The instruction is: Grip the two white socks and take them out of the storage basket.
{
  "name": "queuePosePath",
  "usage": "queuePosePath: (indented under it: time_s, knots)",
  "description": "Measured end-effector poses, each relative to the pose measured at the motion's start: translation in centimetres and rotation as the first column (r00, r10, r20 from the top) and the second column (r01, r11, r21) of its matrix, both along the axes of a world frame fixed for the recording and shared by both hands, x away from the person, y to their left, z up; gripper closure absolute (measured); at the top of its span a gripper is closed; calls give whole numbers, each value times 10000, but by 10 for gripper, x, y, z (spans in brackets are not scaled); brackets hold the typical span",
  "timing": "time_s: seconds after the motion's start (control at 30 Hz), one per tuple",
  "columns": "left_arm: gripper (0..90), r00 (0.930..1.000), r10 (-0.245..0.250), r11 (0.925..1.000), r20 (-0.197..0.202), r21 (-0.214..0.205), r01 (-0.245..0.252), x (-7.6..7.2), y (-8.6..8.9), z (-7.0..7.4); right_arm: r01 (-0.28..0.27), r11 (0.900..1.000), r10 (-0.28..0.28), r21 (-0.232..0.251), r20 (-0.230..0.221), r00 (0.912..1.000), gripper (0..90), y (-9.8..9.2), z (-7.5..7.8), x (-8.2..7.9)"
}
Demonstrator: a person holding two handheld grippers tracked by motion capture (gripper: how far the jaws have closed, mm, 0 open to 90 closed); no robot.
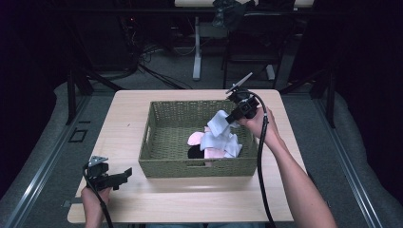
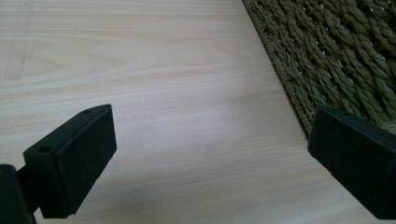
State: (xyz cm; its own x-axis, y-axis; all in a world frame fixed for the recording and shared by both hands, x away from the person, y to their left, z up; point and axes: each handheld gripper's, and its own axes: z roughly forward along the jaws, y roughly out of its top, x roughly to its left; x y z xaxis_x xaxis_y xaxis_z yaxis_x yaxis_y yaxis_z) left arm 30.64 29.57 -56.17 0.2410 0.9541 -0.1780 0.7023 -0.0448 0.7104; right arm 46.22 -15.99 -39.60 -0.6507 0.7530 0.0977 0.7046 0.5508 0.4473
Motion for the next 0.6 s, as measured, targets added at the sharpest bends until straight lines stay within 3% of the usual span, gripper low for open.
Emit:
queuePosePath:
  time_s: [0.27,0.6]
  knots:
    - [14,10000,-71,10000,20,4,71,0,0,0,-173,9995,168,261,173,9997,842,1,22,0]
    - [15,9999,-114,9999,17,6,114,0,-1,0,-255,9990,244,364,277,9993,847,2,35,0]
